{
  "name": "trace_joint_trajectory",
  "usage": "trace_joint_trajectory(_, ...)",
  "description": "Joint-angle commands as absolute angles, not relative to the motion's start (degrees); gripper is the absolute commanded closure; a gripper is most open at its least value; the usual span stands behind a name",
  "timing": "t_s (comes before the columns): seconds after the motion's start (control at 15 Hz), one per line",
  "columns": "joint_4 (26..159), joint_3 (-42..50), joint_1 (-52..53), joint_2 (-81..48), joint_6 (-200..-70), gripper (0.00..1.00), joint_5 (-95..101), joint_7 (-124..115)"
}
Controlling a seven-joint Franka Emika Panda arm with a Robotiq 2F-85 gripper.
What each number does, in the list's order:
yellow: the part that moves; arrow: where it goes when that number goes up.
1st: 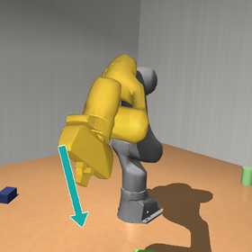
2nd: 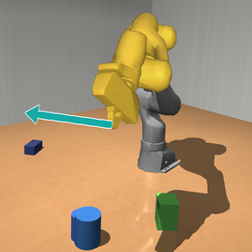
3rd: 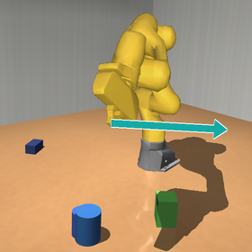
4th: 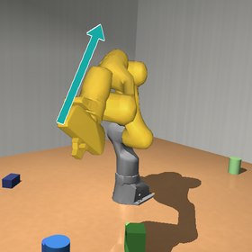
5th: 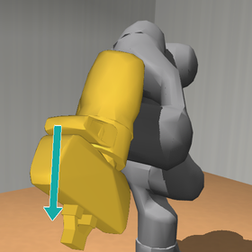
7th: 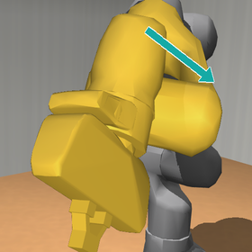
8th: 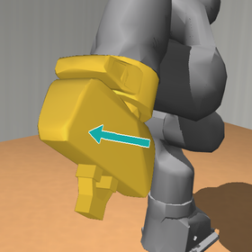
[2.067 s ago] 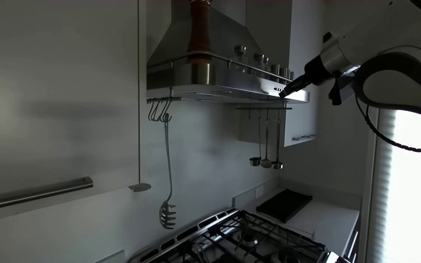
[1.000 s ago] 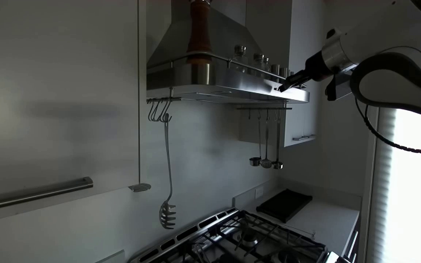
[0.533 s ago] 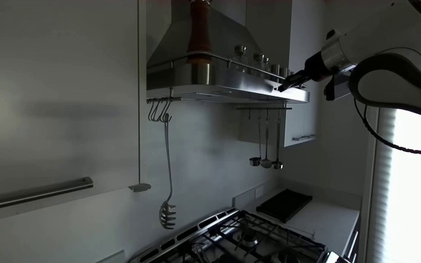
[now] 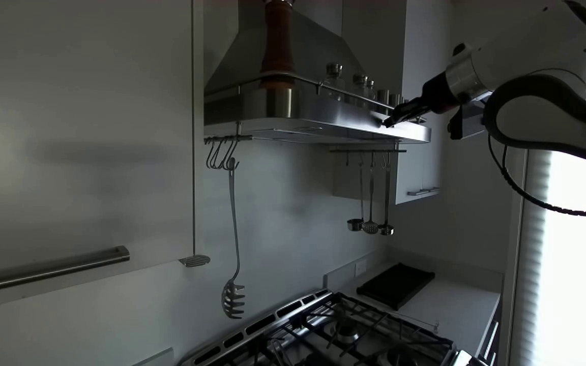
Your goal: Press the far left button on the silver kitchen hood
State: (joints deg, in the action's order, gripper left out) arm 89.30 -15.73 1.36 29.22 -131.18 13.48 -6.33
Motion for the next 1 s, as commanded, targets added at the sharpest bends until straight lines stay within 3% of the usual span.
trace_joint_trajectory(0.0, 90.6, -14.5, 2.8, 29.5, -132.4, 1.00, 11.7, -6.5)
trace_joint_trajectory(0.93, 93.7, -13.7, 3.2, 29.9, -136.0, 1.00, 10.8, -5.8)
